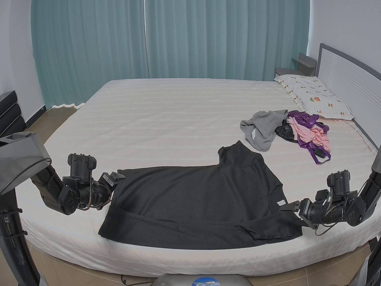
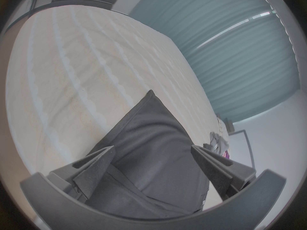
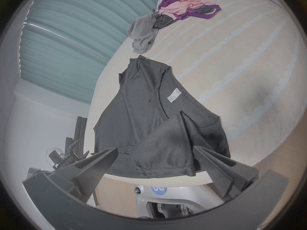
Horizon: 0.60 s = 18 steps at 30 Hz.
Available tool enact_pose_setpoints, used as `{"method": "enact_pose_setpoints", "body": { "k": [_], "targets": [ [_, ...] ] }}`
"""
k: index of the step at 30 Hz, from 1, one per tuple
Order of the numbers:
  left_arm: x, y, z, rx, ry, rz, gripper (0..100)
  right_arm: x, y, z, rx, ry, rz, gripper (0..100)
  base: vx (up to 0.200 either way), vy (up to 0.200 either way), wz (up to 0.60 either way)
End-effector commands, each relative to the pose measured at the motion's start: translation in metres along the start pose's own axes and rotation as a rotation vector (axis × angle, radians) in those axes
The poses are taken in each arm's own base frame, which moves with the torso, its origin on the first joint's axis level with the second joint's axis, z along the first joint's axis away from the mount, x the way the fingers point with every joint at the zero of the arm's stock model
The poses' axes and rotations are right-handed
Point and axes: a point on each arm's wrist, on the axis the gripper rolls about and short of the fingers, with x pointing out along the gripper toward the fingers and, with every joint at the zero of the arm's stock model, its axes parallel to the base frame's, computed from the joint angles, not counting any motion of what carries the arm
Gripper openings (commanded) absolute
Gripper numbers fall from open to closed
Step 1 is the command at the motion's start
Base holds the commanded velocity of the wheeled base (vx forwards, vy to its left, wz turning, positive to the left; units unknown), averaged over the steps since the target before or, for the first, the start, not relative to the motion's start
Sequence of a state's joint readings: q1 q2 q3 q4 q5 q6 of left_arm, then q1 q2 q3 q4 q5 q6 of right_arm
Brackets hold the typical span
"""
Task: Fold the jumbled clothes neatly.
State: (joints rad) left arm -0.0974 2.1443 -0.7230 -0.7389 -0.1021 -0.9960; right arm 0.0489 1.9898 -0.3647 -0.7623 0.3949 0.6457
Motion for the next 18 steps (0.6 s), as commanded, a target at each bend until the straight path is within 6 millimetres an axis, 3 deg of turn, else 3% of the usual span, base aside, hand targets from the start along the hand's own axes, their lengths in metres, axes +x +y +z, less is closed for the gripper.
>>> {"method": "enact_pose_setpoints", "body": {
  "k": [1, 4, 8, 18],
  "targets": [
    [0.002, 0.01, 0.0, 0.072, 0.048, 0.018, 100, 0.001, -0.001, 0.0, 0.003, 0.003, -0.002, 100, 0.0, 0.0, 0.0],
    [0.014, 0.026, -0.005, 0.218, 0.094, 0.035, 100, 0.005, -0.003, -0.001, 0.007, 0.015, -0.013, 100, 0.0, 0.0, 0.0],
    [0.01, 0.037, 0.002, 0.35, 0.177, -0.05, 100, 0.005, -0.004, -0.002, 0.006, 0.017, -0.014, 100, 0.0, 0.0, 0.0],
    [0.013, 0.055, 0.009, 0.463, 0.228, -0.133, 100, 0.008, -0.005, -0.003, 0.01, 0.027, -0.019, 100, 0.0, 0.0, 0.0]
  ]
}}
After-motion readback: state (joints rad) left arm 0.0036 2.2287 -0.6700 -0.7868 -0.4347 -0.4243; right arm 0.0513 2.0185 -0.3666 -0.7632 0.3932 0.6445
